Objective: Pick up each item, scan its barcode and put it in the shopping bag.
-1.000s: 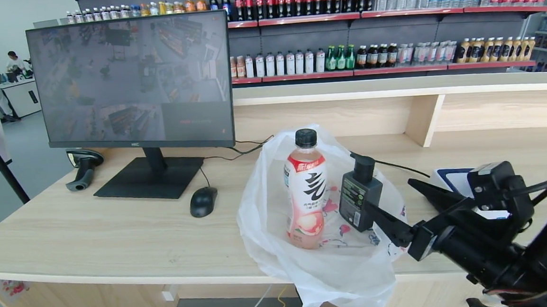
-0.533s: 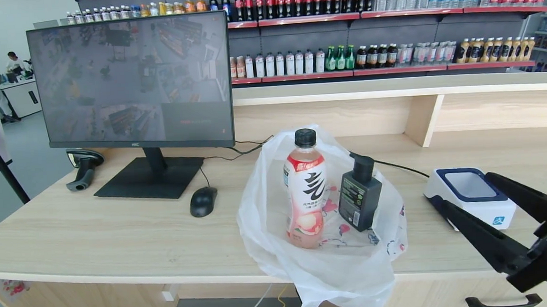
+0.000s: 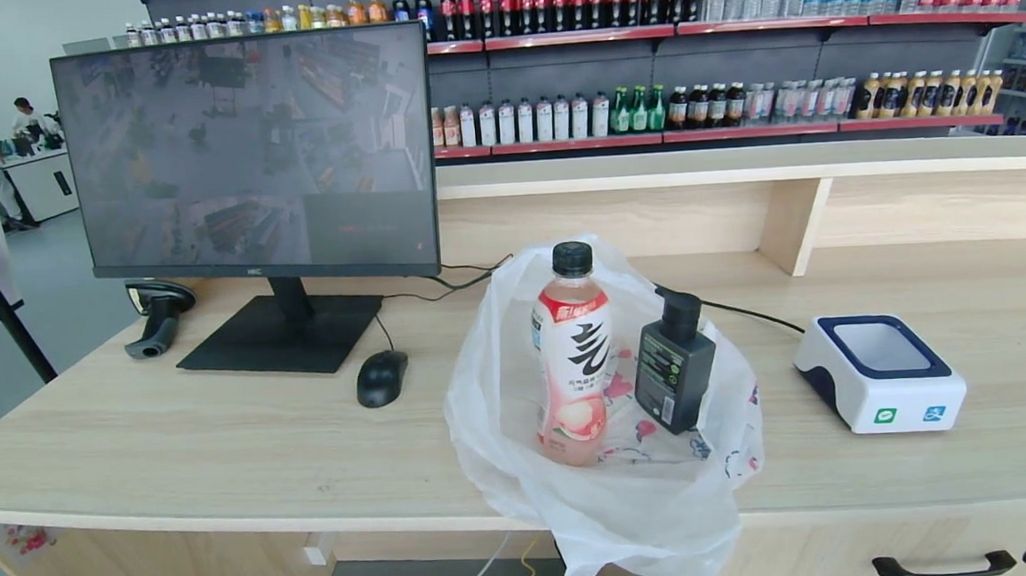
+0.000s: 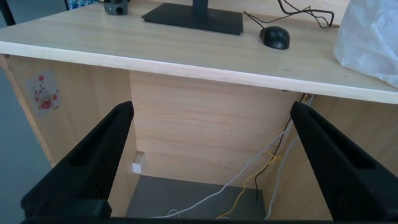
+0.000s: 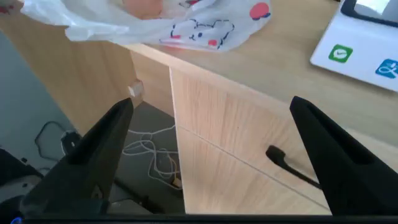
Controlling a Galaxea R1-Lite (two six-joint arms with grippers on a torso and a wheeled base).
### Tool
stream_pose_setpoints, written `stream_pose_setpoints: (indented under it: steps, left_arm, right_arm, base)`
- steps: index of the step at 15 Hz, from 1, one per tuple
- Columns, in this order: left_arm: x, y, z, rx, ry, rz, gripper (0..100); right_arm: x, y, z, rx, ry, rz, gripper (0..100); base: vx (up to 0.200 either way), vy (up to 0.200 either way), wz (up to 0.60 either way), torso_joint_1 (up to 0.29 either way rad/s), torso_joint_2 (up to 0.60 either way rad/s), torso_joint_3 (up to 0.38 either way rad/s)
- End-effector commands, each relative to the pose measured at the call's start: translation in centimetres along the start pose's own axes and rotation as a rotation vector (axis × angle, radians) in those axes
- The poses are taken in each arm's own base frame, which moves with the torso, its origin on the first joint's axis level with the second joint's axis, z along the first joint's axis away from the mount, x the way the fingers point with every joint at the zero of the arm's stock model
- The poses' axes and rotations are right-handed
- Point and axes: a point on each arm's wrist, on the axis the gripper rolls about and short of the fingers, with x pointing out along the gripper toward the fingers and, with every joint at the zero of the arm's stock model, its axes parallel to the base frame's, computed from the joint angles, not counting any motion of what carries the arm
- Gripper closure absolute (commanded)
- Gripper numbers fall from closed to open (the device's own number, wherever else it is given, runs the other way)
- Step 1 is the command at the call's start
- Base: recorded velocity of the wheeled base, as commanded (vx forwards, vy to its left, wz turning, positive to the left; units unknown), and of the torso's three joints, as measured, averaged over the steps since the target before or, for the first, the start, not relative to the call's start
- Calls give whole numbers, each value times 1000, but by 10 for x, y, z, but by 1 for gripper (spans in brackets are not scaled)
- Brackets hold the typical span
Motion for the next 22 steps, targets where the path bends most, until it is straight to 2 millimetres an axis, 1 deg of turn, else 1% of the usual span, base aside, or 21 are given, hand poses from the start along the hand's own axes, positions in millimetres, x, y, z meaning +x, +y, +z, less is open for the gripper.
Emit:
stream_pose_setpoints:
  steps: [1, 4, 5, 7, 10, 12, 13, 16, 18, 20, 22]
  left_arm:
    - [0, 0, 0, 0, 1, 1, 0]
    - [0, 0, 0, 0, 1, 1, 0]
    - [0, 0, 0, 0, 1, 1, 0]
    - [0, 0, 0, 0, 1, 0, 0]
    - [0, 0, 0, 1, 0, 0, 0]
    - [0, 0, 0, 1, 0, 0, 0]
    - [0, 0, 0, 1, 0, 0, 0]
    - [0, 0, 0, 1, 0, 0, 0]
    - [0, 0, 0, 1, 1, 0, 0]
    - [0, 0, 0, 1, 0, 0, 0]
    - [0, 0, 0, 1, 1, 1, 0]
  right_arm:
    - [-34, -5, -29, 9, -108, 52, 0]
    - [-34, -4, -29, 21, -99, -16, 0]
    - [-32, -3, -28, 31, -75, -87, 0]
    - [-28, -2, -27, 69, -18, -288, 0]
    - [-32, 1, -28, 92, -65, -401, 0]
    - [-35, 5, -30, 120, -110, -606, 0]
    - [-35, 7, -32, 132, -123, -660, 0]
    - [-39, 10, -36, 95, -192, -604, 0]
    - [-40, 11, -37, 74, -203, -596, 0]
    - [-39, 11, -37, 92, -208, -594, 0]
    - [-40, 11, -37, 59, -198, -590, 0]
  base:
    - [0, 0, 0, 0, 0, 0]
    - [0, 0, 0, 0, 0, 0]
    - [0, 0, 0, 0, 0, 0]
    - [0, 0, 0, 0, 0, 0]
    - [0, 0, 0, 0, 0, 0]
    - [0, 0, 0, 0, 0, 0]
    - [0, 0, 0, 0, 0, 0]
    - [0, 0, 0, 0, 0, 0]
    - [0, 0, 0, 0, 0, 0]
    - [-200, 0, 0, -5, 2, 5]
    - [-200, 0, 0, 19, 7, 2]
